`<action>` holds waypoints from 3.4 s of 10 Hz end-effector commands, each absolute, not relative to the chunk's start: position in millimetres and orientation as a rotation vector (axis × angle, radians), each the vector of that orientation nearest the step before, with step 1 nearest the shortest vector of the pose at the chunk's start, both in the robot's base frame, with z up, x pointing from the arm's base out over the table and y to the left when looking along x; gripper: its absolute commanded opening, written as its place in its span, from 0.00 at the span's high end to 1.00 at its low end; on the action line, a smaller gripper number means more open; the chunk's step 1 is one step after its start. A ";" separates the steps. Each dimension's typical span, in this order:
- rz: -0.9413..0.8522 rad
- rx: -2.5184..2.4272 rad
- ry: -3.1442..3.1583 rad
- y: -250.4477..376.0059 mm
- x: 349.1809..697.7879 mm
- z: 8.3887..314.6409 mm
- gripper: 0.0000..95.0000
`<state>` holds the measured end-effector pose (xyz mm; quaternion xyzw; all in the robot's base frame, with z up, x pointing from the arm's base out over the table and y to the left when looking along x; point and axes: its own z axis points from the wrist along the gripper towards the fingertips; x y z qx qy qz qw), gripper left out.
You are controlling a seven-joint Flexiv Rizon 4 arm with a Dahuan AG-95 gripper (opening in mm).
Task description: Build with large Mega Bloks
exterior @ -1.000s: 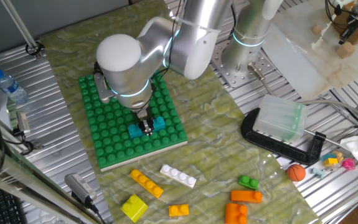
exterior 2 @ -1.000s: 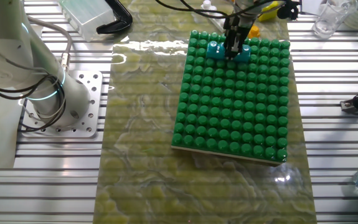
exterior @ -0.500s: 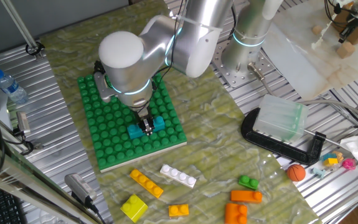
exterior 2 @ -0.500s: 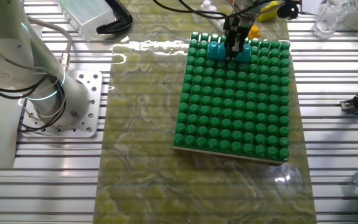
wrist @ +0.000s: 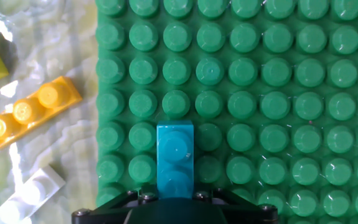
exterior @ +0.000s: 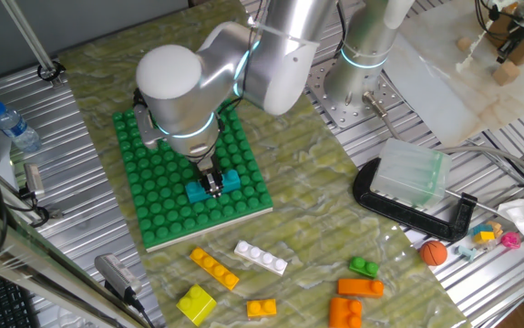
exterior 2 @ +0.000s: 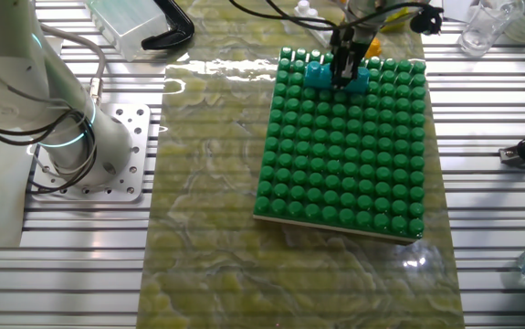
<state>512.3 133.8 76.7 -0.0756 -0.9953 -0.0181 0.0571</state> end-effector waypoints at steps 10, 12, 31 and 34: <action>-0.059 -0.232 -3.042 140.3 515.8 111.5 0.60; -0.053 -0.225 -3.034 139.4 516.6 109.5 0.80; -0.065 -0.252 -2.966 133.0 519.2 83.2 1.00; -0.045 -0.221 -2.970 132.6 517.0 94.9 0.80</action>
